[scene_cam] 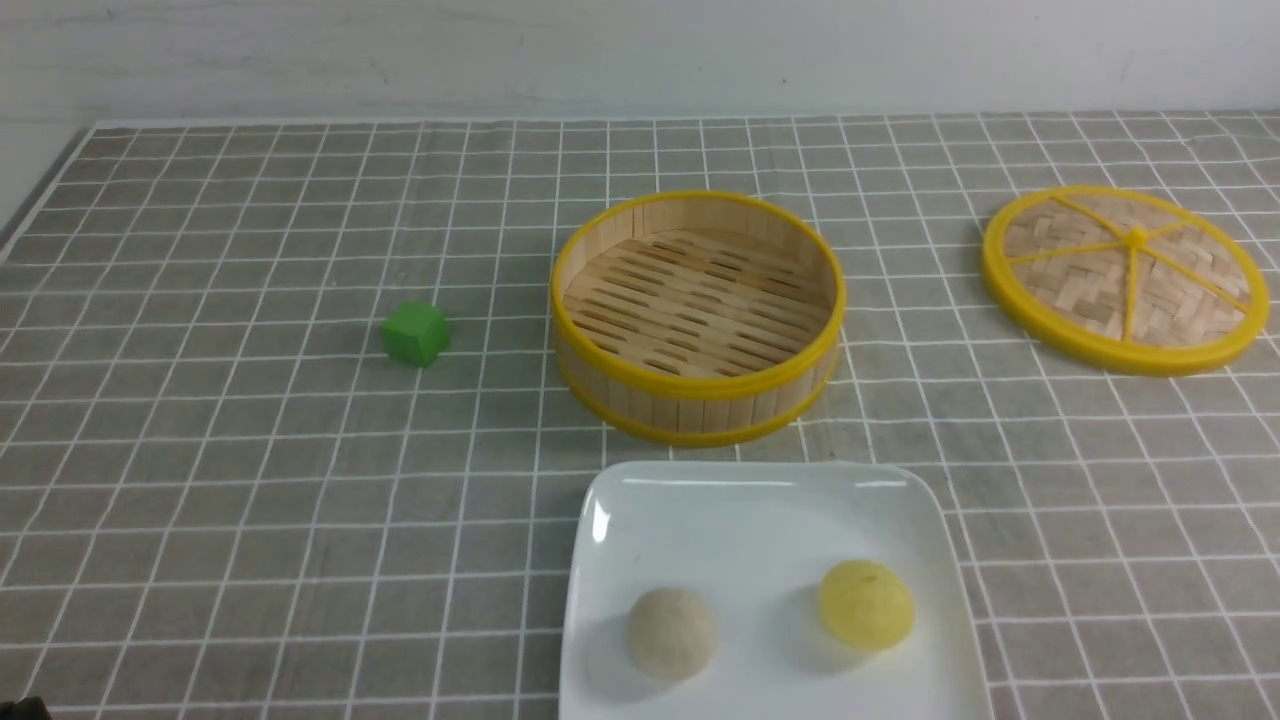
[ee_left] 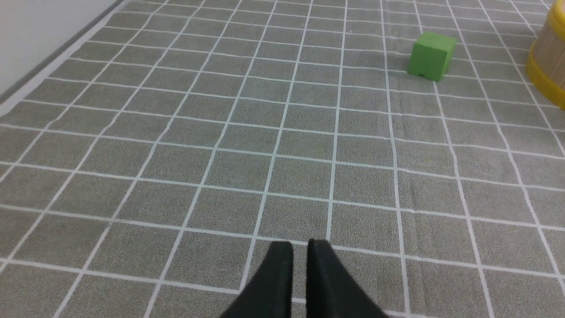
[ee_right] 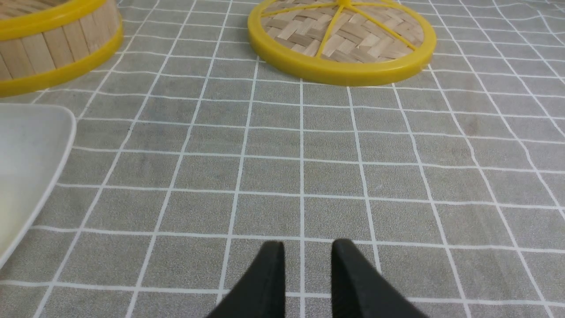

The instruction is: Put the steamed buns into the plate on the grey tablecloth.

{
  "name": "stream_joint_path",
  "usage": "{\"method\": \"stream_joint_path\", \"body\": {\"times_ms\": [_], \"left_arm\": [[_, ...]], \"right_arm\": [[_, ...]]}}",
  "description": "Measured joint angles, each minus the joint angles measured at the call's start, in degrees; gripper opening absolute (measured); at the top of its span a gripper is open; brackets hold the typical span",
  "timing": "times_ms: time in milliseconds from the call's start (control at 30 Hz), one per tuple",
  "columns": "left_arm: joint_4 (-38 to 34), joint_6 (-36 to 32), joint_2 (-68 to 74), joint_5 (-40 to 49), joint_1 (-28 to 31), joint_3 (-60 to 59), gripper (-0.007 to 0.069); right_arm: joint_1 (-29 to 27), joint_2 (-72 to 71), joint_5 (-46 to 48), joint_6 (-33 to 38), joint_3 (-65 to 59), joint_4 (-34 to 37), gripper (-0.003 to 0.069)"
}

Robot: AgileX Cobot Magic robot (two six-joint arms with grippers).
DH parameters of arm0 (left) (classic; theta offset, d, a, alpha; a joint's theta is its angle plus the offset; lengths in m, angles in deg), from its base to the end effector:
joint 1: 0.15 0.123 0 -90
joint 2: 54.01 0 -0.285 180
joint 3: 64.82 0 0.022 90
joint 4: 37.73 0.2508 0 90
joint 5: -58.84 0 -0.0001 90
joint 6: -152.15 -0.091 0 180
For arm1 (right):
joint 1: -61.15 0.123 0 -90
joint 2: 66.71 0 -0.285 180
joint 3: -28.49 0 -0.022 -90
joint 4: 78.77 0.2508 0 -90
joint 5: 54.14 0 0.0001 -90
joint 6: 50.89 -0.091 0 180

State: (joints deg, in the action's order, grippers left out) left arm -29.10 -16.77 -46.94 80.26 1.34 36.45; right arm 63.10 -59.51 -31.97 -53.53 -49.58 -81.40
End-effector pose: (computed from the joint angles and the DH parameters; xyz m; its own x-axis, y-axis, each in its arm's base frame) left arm 0.0524 0.0064 0.1717 -0.2877 -0.0604 -0.9558 -0.0937 0.9950 -0.0347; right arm 0.0522 0.0002 0.1740 -0.2992 -0.0066 -0.9542 -0.0164 0.9999 -0.0018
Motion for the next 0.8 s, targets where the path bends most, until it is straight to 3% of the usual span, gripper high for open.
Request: {"method": "stream_joint_path", "body": {"times_ms": [800], "left_arm": [[0.0, 0.0, 0.0, 0.0, 0.0, 0.0, 0.0107]], "right_arm": [[0.0, 0.0, 0.0, 0.0, 0.0, 0.0, 0.0217]]}}
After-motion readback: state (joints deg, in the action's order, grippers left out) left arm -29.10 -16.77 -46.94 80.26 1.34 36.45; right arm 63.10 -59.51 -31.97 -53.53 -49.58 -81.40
